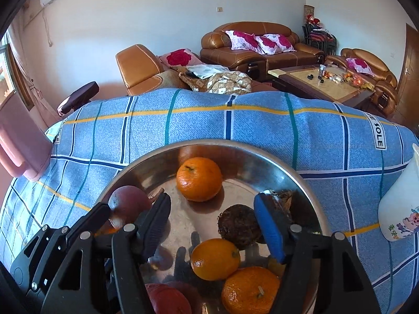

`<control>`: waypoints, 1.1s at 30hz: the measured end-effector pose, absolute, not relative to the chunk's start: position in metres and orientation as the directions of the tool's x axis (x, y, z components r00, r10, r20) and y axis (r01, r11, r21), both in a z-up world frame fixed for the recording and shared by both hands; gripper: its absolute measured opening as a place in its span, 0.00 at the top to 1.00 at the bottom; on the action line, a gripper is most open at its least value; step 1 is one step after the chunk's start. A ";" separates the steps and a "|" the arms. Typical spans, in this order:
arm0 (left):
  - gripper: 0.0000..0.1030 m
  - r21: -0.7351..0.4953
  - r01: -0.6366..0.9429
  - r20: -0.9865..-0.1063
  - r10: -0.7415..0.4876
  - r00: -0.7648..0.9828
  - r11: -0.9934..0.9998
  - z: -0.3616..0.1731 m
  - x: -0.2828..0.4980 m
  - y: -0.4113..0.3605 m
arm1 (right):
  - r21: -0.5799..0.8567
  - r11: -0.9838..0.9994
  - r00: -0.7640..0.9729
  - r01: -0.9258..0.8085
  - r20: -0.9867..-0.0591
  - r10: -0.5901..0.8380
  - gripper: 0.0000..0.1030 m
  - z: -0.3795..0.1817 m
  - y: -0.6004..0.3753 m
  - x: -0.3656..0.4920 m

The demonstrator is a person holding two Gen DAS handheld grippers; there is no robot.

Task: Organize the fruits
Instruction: 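Open both tools to release the fruits into the bowl, then withdraw both open tools up from the steel bowl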

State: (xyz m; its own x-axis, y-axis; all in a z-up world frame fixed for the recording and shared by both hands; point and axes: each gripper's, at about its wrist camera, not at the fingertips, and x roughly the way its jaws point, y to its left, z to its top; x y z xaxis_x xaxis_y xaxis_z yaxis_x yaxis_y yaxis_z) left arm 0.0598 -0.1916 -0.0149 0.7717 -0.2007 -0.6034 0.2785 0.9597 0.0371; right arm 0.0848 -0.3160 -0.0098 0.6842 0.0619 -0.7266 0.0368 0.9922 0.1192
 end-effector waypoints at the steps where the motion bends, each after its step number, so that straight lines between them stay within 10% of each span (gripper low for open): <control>1: 0.59 0.037 0.280 -0.604 -0.202 0.771 0.959 -0.015 0.060 -0.191 | 0.134 0.990 0.695 0.036 -0.715 0.072 0.34 -0.008 -0.317 0.082; 7: 0.00 0.032 0.283 -0.602 -0.207 0.771 0.959 -0.015 0.058 -0.193 | 0.161 0.982 0.778 0.094 -0.628 0.029 0.33 0.000 -0.327 0.057; 33: 0.00 0.189 0.160 -0.413 -0.069 0.908 0.969 0.003 0.031 -0.188 | 0.235 0.939 0.912 0.250 -0.383 -0.146 0.23 -0.001 -0.351 -0.004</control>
State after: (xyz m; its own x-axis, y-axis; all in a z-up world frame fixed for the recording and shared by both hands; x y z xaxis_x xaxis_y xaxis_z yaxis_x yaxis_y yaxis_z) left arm 0.0314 -0.1881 0.0028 0.9081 -0.0692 -0.4131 0.1600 0.9688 0.1894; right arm -0.0038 -0.3512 -0.0012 0.9119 -0.1465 -0.3833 0.2497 0.9393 0.2353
